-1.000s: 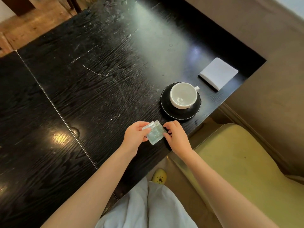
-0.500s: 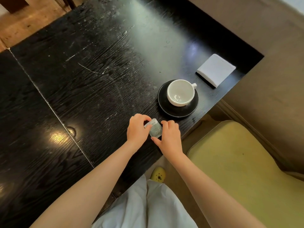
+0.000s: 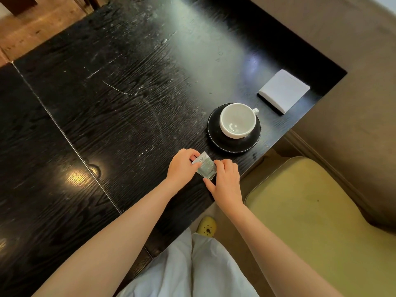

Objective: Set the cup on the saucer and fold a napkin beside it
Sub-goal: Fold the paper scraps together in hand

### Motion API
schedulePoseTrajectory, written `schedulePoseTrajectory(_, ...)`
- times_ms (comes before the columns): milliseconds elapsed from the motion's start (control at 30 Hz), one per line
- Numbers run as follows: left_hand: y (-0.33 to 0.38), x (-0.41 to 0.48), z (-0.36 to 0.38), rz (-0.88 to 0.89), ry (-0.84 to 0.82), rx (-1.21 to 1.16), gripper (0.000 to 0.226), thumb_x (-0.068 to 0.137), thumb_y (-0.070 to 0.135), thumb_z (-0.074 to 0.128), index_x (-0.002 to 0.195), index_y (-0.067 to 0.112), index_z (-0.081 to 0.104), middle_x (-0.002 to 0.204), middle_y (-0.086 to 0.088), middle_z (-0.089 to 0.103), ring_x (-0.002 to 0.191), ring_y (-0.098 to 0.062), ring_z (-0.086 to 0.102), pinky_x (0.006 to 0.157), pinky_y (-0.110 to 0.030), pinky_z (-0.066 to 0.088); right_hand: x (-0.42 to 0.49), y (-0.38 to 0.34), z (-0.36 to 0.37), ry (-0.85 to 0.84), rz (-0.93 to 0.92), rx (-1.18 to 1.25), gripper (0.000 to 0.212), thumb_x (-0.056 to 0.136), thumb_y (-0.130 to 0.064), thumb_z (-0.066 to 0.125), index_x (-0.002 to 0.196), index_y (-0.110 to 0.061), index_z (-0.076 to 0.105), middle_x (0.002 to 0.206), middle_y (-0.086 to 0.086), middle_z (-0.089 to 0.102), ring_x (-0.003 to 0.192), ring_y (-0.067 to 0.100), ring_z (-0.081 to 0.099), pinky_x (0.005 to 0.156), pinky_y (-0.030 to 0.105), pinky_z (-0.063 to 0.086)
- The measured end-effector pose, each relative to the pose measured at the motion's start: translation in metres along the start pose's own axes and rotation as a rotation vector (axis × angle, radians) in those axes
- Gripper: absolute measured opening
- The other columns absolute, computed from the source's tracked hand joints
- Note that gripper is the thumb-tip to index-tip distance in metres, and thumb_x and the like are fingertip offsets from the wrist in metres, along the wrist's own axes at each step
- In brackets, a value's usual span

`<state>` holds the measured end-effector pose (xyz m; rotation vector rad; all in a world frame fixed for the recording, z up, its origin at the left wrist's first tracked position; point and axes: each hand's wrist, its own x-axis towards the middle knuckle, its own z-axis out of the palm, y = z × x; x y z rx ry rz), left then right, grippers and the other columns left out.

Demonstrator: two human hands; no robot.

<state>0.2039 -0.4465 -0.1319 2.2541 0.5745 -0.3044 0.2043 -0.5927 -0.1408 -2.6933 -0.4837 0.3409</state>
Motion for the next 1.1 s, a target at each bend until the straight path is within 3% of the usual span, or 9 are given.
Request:
schedulePoseTrajectory(767, 0.0, -0.005, 0.001, 0.009, -0.019, 0.005, 0.03, 0.087, 0.015, 0.063, 0.116, 0.017, 0.057, 0.109, -0.001, 0.058, 0.086, -0.006, 0.056, 0.066, -0.011, 0.04, -0.005, 0.01, -0.005, -0.094, -0.01, 0.101, 0.07, 0.083, -0.035, 0.065, 0.142, -0.016, 0.033, 0.135, 0.004, 0.04, 0.122, 0.018, 0.034, 0.102, 0.028, 0.036)
schedulePoseTrajectory(967, 0.009, -0.006, -0.025, -0.01, -0.183, 0.118, 0.044, 0.086, 0.021, 0.064, 0.127, 0.017, 0.049, 0.114, -0.004, 0.056, 0.092, -0.012, 0.056, 0.083, -0.026, 0.047, 0.001, 0.004, -0.039, -0.252, 0.07, 0.211, 0.079, 0.082, -0.035, 0.066, 0.146, -0.014, 0.024, 0.142, 0.008, 0.03, 0.132, 0.023, 0.03, 0.108, 0.033, 0.033)
schedulePoseTrajectory(1100, 0.029, 0.001, -0.061, 0.019, -0.362, 0.298, 0.045, 0.089, 0.025, 0.06, 0.13, 0.015, 0.047, 0.12, -0.007, 0.058, 0.104, -0.02, 0.057, 0.088, -0.03, 0.047, 0.011, 0.008, -0.069, -0.392, 0.23, 0.289, 0.072, 0.083, -0.042, 0.063, 0.141, -0.011, 0.034, 0.141, 0.012, 0.038, 0.128, 0.026, 0.042, 0.106, 0.039, 0.04)
